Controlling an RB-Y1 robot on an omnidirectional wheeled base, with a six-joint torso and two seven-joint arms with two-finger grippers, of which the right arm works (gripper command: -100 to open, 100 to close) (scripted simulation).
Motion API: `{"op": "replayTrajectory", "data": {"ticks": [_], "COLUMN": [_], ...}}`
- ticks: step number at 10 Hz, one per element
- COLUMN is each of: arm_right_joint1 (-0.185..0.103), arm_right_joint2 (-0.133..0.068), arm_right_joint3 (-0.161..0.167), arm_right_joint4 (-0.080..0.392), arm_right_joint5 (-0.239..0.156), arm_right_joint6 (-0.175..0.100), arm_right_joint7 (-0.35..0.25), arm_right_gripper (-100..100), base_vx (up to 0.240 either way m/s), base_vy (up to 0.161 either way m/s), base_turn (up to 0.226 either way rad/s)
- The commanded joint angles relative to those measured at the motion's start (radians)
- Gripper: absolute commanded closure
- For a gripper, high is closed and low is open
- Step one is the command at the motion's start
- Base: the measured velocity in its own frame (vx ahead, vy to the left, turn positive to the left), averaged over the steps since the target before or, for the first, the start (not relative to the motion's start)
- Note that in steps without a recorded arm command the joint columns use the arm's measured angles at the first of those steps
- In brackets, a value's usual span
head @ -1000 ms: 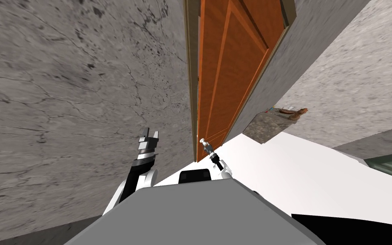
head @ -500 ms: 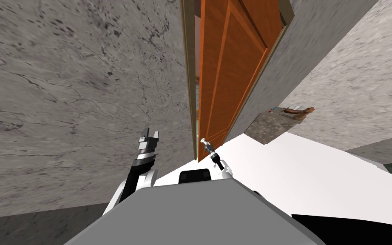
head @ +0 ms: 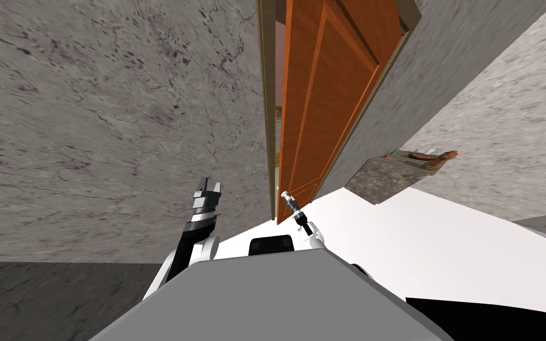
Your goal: Pull the door open
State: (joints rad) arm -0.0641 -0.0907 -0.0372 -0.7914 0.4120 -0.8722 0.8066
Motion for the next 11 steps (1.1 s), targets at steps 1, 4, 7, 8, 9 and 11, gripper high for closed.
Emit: {"op": "replayTrajectory", "data": {"ticks": [1,4,7,8,9,11], "arm_right_joint1": [0.011,0.011,0.011,0.011,0.011,0.011], "arm_right_joint2": [0.015,0.012,0.010,0.010,0.010,0.010], "arm_right_joint3": [0.025,0.033,0.041,0.041,0.041,0.041], "arm_right_joint4": [0.018,0.017,0.016,0.016,0.016,0.016], "arm_right_joint5": [-0.021,-0.043,-0.066,-0.066,-0.066,-0.066], "arm_right_joint6": [-0.012,-0.013,-0.013,-0.013,-0.013,-0.013], "arm_right_joint7": [-0.039,-0.070,-0.102,-0.102,-0.102,-0.102], "arm_right_gripper": [100,100,100,100,100,100], "base_vx": [-0.054,-0.044,-0.010,-0.040,-0.018,-0.003], "base_vy": [-0.016,-0.015,-0.007,-0.020,-0.019,0.005], "base_turn": [0.080,0.055,0.029,0.064,-0.009,0.005]}}
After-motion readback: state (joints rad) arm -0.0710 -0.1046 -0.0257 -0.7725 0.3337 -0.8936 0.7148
